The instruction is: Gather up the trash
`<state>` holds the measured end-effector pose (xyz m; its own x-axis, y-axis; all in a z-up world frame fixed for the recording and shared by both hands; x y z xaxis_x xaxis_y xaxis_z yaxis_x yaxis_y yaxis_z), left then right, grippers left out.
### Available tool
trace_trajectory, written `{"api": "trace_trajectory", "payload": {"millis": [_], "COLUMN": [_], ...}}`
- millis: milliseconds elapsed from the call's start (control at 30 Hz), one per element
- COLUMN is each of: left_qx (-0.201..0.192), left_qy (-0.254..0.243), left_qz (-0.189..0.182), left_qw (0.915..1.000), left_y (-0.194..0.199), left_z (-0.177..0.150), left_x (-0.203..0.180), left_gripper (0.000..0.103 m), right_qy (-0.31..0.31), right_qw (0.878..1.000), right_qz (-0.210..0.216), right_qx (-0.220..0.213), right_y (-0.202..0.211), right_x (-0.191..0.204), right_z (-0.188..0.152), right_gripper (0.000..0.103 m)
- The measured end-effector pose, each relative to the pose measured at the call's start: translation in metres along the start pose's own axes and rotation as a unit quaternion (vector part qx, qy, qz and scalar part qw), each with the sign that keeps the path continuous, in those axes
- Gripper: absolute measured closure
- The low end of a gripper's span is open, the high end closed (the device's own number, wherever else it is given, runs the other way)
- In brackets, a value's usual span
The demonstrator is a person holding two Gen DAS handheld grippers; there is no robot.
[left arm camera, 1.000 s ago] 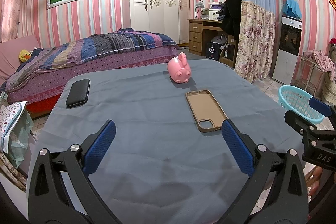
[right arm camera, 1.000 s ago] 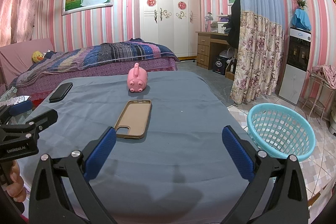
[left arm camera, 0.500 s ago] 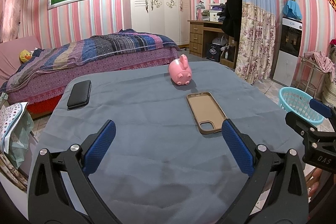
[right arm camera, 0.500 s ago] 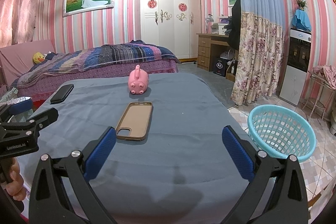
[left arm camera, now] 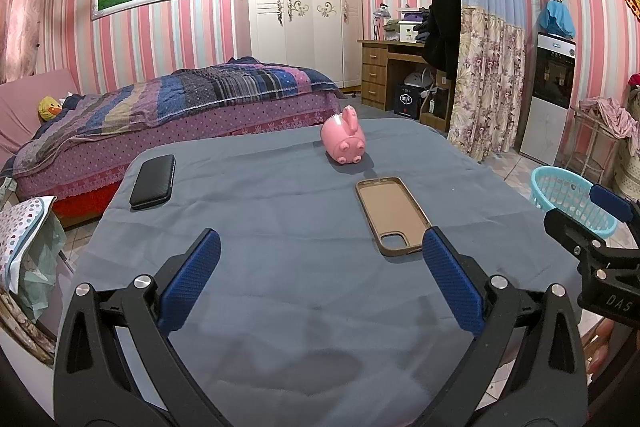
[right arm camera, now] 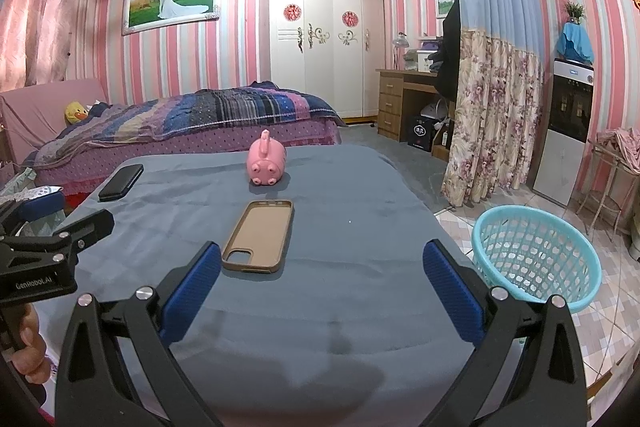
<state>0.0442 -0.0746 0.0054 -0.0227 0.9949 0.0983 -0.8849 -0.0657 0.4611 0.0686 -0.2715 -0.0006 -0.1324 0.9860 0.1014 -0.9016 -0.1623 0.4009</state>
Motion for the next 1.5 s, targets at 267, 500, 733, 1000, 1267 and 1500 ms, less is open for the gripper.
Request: {"api": "trace_trajectory", "payload": {"millis": [267,500,733,1000,1267,1500], "left_qx": [-0.001,-0.002,-0.001,-0.001,-0.004,-0.008], "left_qy": [-0.001,-0.001,0.001,0.0,0.0,-0.001], "left_qz": [0.001,0.001,0.001,0.001,0.002,0.002], "left_qw": [1.0,1.0,1.0,1.0,1.0,1.0], "left_y": [0.0006,0.0007,0.0023,0.0028,0.0049,0.0079], "left_z": [-0.0004,-0.0005,0.001,0.0014,0.0031,0.0046], "left_x": [0.0003,0.0003,0.0019,0.0021,0.0032,0.0026], "left_gripper": [0.005,0.005,0.005,0.005,0.005,0.005], "right_qy": [0.001,0.001,0.002,0.002,0.001,0.002], "right_qw": [1.0,1.0,1.0,1.0,1.0,1.0], "right_qz": [0.002,0.002,0.002,0.001,0.002,0.002], "right_qx": [-0.002,-0.003,-0.004,-0.004,-0.005,-0.005], "right_y": [0.0027,0.003,0.0028,0.0019,0.0021,0.0026], "right_x": [0.0001,0.0003,0.0006,0.0008,0.0007,0.0007], "right_z": [0.0016,0.0018,0.0013,0.0019,0.001,-0.0006], "right_gripper": [0.004,0.004,0.004,0.004,0.004,0.004]}}
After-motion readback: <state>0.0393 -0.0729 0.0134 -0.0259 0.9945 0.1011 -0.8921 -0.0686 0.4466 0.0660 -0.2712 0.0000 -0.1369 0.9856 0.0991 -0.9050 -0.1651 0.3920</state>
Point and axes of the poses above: each gripper's, at about its wrist camera, not at the fingertips, and y roughly against the way its jaws point, x to its left, z to its top, the point moved 1 cm from there along -y, roughly the way its jaws point, and after that the axes turned 4 degrees about -y, right-handed, at the moved point
